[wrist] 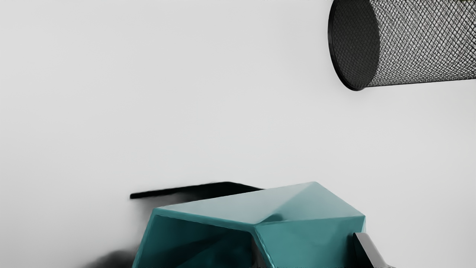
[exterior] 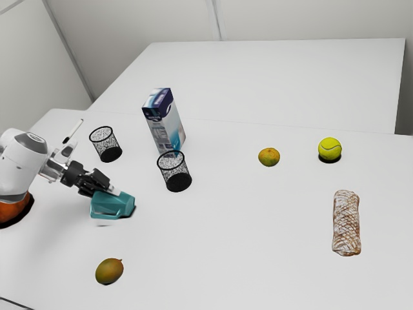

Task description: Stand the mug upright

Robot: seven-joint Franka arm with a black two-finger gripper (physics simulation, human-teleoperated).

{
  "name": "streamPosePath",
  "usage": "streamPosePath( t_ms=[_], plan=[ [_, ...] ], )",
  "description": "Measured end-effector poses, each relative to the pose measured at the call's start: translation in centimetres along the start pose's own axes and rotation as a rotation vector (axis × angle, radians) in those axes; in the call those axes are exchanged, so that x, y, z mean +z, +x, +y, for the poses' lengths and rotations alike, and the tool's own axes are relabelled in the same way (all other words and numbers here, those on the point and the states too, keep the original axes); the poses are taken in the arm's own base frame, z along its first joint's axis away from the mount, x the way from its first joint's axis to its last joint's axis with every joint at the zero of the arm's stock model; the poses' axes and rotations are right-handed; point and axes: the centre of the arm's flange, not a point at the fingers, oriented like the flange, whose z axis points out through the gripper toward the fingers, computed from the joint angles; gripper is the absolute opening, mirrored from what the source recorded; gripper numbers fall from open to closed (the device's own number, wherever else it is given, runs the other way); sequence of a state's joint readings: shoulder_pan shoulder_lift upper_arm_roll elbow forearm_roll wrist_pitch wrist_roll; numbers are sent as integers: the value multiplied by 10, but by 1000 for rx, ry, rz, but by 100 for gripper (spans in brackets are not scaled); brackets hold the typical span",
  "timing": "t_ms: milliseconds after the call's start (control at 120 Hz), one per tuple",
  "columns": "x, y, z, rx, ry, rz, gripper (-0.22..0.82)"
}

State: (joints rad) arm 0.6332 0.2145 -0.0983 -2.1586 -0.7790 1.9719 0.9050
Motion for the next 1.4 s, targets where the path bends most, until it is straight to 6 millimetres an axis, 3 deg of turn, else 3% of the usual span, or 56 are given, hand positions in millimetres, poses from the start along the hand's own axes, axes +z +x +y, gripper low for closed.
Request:
streamPosePath(
  t_ms=[375, 583, 850, 1042, 1400],
  plan=[
    [-14, 3, 25, 85, 23, 21, -13],
    [-26, -2, 50, 138, 44, 36, -14],
    [-35, 11, 125, 289, 138, -11, -14],
    [-7, 14, 193, 387, 238, -136, -14],
    [18, -1, 266, 390, 452, -236, -14]
  ],
)
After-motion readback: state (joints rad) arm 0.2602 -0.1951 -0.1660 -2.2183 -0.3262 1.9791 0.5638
